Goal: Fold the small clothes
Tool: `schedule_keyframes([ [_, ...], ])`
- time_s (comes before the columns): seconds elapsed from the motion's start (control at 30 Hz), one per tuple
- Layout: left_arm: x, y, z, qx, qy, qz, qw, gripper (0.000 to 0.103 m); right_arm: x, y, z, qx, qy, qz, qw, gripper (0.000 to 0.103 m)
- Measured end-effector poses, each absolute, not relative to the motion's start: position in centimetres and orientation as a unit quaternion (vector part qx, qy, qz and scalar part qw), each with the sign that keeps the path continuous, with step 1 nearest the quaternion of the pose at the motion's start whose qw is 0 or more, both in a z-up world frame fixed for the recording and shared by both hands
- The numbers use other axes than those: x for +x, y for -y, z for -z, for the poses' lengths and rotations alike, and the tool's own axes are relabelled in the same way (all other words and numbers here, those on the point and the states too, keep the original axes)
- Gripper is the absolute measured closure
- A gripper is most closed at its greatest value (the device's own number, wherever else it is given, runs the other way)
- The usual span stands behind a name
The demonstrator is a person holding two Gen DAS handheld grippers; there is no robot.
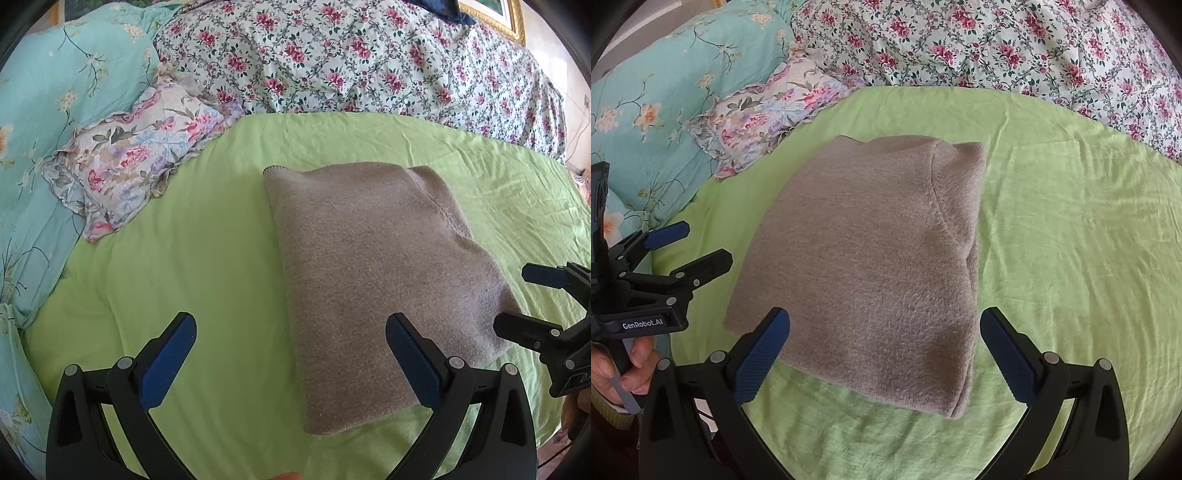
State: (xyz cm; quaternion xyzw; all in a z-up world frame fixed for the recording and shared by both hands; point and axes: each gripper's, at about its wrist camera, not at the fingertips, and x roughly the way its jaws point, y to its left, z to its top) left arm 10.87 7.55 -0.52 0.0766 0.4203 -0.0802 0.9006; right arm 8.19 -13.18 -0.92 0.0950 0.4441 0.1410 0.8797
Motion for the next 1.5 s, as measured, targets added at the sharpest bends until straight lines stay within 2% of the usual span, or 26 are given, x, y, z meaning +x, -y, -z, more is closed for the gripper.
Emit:
schedule_keyframes([
  [1.5,10.95,-6.96,0.41,0.081,-0.424,0.090,0.898,0.000,8.46,13.06,0.84,0.098,-0.446,-0.141,0.878,0.000],
])
